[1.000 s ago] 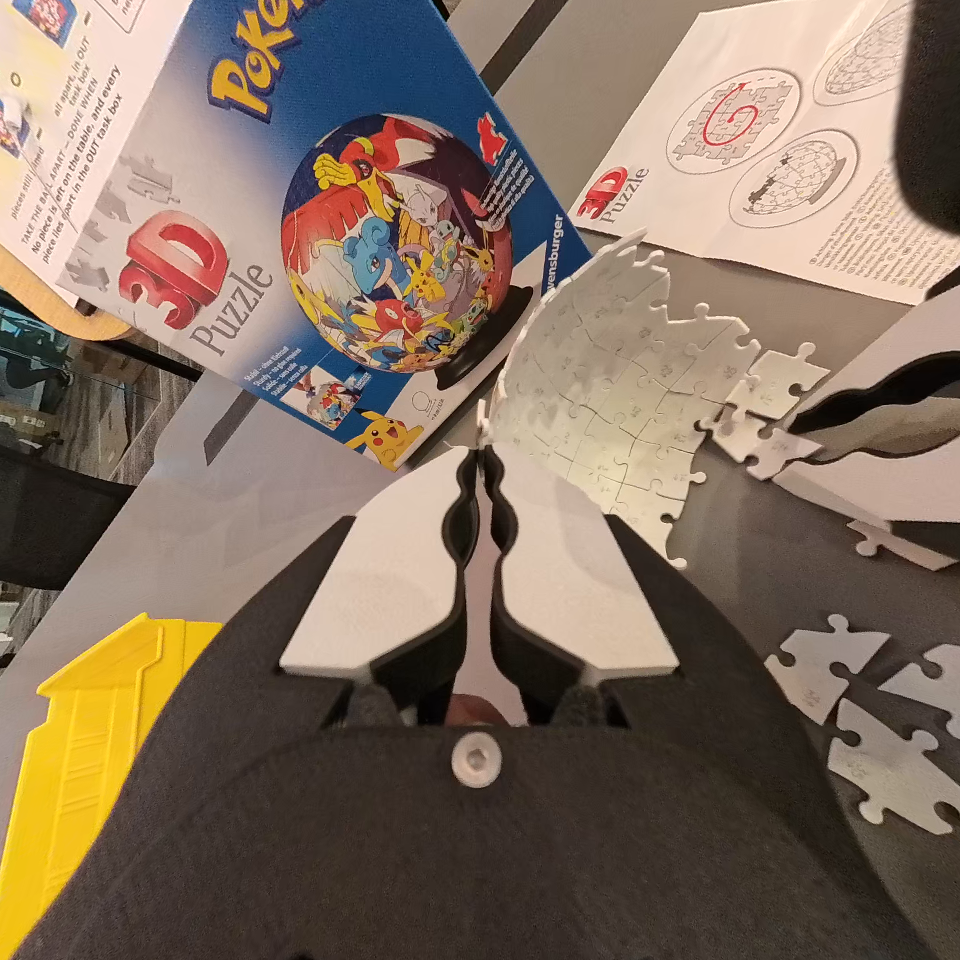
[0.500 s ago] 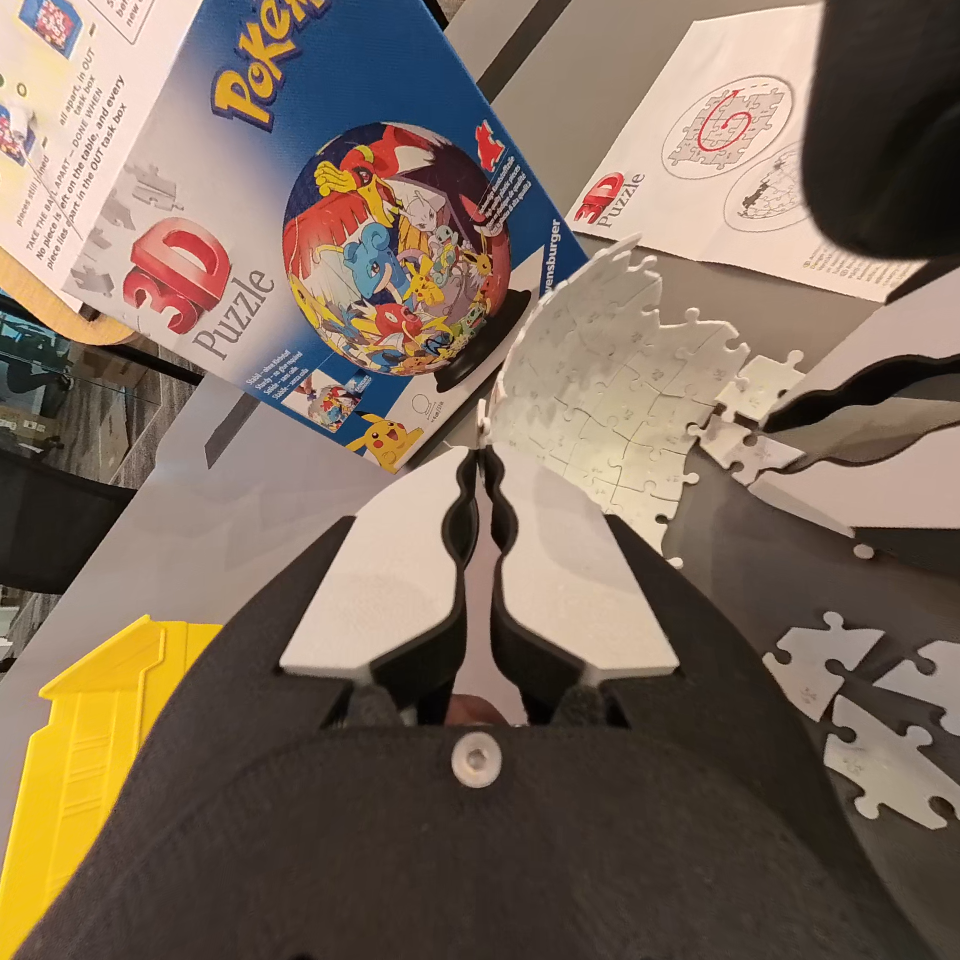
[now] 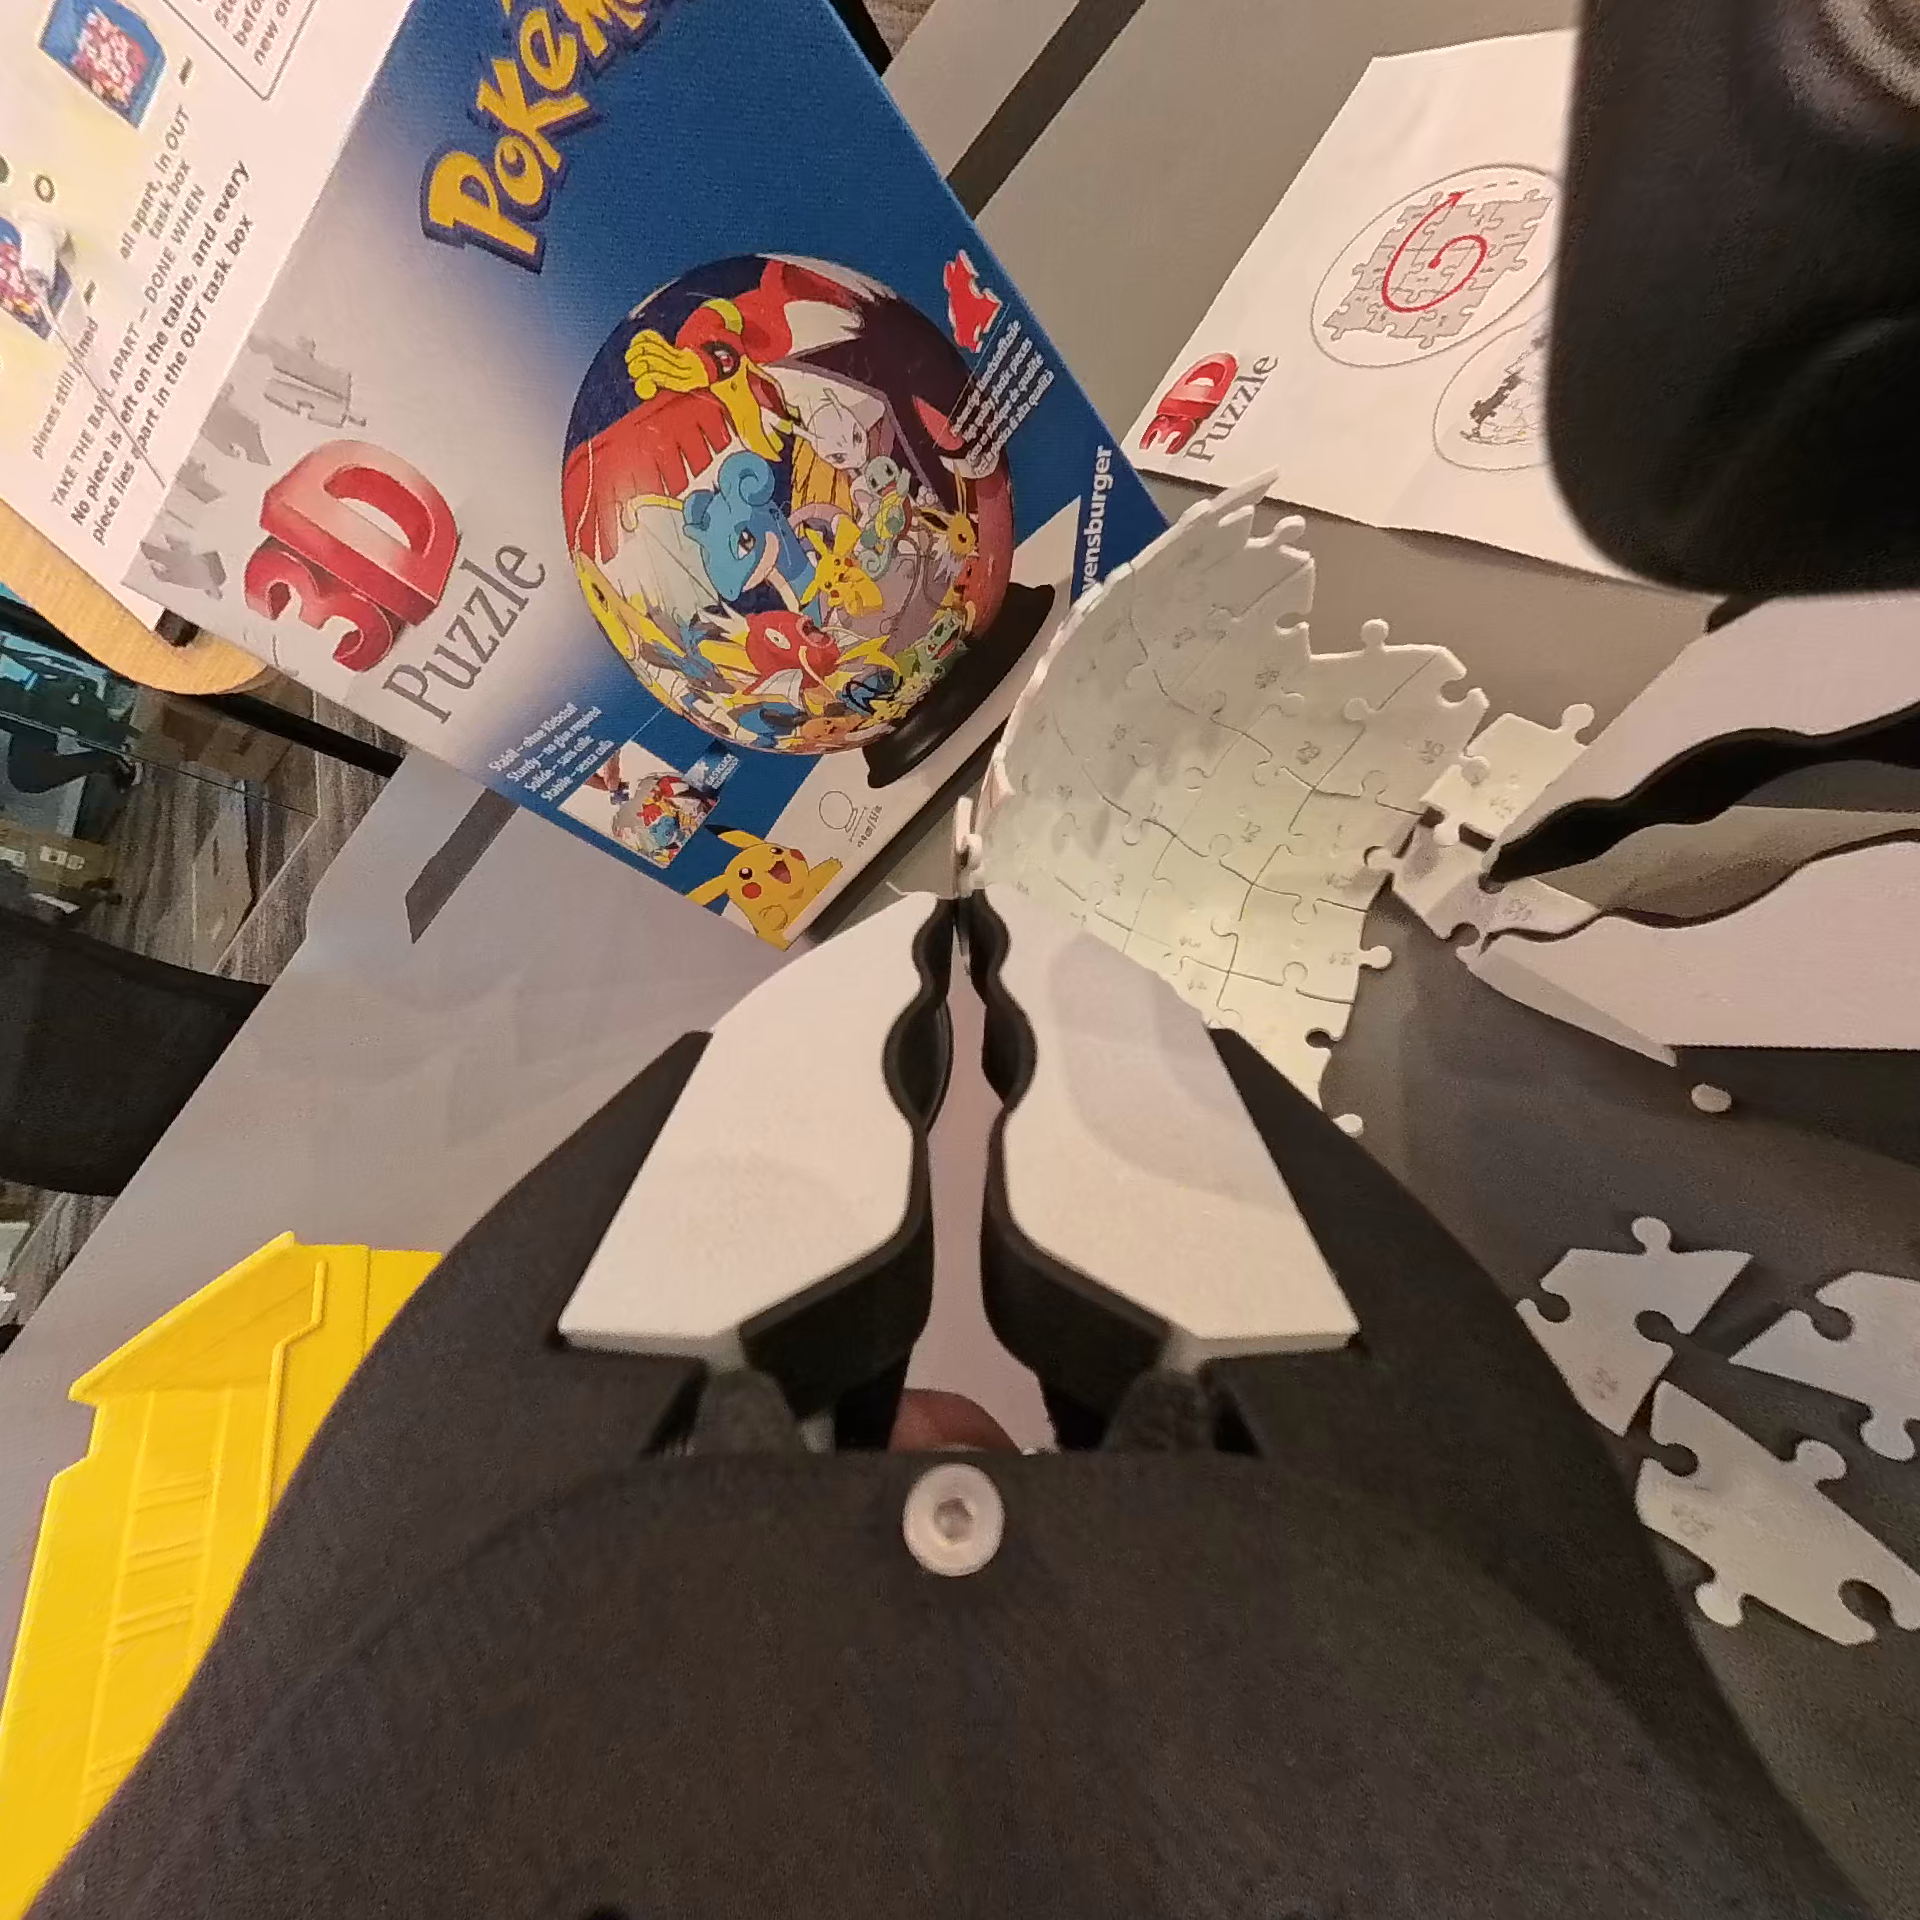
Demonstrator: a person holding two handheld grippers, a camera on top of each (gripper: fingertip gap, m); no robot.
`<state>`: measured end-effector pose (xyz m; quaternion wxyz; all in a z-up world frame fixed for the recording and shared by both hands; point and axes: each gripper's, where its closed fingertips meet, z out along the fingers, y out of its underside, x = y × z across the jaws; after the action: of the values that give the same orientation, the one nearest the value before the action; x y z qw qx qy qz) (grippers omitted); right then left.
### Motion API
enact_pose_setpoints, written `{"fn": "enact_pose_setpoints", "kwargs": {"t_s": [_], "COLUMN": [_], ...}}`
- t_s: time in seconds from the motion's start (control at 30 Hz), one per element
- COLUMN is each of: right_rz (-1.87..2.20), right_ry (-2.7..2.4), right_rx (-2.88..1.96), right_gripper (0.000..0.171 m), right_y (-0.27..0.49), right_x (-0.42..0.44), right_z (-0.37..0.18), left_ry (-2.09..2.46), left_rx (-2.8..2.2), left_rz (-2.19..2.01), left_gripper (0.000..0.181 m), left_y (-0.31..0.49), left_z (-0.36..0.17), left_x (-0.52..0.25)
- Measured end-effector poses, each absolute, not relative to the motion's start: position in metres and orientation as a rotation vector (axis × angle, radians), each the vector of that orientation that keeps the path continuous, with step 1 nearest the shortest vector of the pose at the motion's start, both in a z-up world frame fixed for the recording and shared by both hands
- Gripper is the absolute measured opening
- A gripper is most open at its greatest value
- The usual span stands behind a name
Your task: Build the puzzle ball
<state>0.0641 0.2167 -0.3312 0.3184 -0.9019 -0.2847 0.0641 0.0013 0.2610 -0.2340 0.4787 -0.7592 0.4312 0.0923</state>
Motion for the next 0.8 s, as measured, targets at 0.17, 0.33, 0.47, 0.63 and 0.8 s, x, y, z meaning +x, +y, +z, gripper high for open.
{"fn": "enact_pose_setpoints", "kwargs": {"t_s": [0.17, 0.33, 0.47, 0.63, 0.8], "right_rz": [0.17, 0.187, 0.153, 0.152, 0.178], "right_ry": [-0.77, -0.849, -0.882, -0.88, -0.871], "right_rx": [-2.341, -2.311, -2.305, -2.308, -2.292], "right_gripper": [0.014, 0.011, 0.008, 0.007, 0.006], "right_y": [0.219, 0.216, 0.22, 0.226, 0.23], "right_x": [0.061, 0.054, 0.055, 0.057, 0.056], "right_z": [-0.326, -0.323, -0.326, -0.328, -0.329], "left_ry": [1.054, 1.055, 1.056, 1.056, 1.057], "left_rx": [-1.853, -1.85, -1.849, -1.851, -1.85], "left_rz": [0.224, 0.221, 0.221, 0.218, 0.212], "left_gripper": [0.002, 0.002, 0.002, 0.002, 0.002], "left_y": [0.261, 0.26, 0.26, 0.26, 0.26], "left_z": [-0.234, -0.233, -0.233, -0.233, -0.233], "left_x": [0.001, 0.002, 0.002, 0.002, 0.003]}}
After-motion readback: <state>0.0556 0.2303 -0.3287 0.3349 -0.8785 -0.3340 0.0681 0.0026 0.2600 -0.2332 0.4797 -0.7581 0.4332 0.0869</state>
